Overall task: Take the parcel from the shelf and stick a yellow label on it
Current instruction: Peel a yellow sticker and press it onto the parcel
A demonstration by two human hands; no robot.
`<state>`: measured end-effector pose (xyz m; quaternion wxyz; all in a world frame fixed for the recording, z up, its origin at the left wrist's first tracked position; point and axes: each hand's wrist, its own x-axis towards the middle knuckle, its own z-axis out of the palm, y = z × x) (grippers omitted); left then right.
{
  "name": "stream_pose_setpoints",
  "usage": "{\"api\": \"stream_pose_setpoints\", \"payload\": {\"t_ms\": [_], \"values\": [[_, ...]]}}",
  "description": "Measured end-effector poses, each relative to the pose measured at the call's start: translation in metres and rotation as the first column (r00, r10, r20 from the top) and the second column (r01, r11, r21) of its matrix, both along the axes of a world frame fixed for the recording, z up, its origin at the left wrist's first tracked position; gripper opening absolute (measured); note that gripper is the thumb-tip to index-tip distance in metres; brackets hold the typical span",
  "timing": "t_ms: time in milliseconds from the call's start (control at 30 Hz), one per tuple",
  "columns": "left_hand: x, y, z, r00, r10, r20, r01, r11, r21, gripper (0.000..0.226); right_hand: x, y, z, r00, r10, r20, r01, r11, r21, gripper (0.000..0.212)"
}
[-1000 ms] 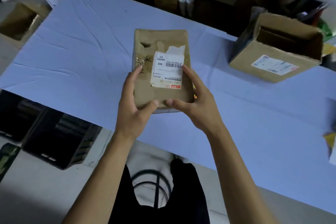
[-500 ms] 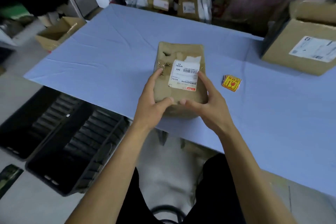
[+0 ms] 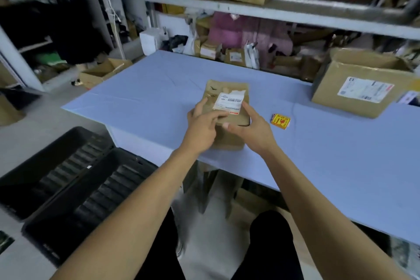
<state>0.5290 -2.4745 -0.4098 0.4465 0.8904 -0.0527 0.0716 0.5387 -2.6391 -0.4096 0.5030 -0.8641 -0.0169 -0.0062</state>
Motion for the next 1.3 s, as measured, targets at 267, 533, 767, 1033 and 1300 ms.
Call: {"api": "stream_pose_setpoints", "payload": {"t_ms": [267, 533, 767, 1033, 1300], "values": [[0.003, 0.003, 0.002, 1.000, 0.004, -0.024, -0.002, 0.996, 0.087, 0.039, 0.002, -0.008, -0.006, 0.997, 0.037, -0.070, -0.021, 0.977, 0.214, 0.053], [-0.004, -0.052, -0.033, 0.943, 0.299, 0.146, -0.331, 0.889, 0.317, 0.091, 0.023, -0.030, -0.012, 0.979, 0.182, -0.092, -0.168, 0.975, 0.143, 0.049], [0.017, -0.032, -0.038, 0.937, 0.270, 0.220, -0.313, 0.929, 0.195, 0.074, 0.025, -0.039, -0.015, 0.974, 0.221, 0.052, -0.215, 0.971, -0.103, 0.054], [0.043, 0.068, -0.029, 0.972, -0.194, 0.135, 0.193, 0.981, 0.022, 0.068, 0.047, -0.059, -0.009, 0.978, 0.168, 0.121, -0.116, 0.930, -0.348, 0.080], [0.069, 0.093, -0.042, 0.995, 0.074, 0.071, -0.063, 0.988, -0.140, 0.055, 0.049, -0.007, -0.037, 0.954, -0.020, 0.300, 0.090, 0.971, -0.222, 0.070]]}}
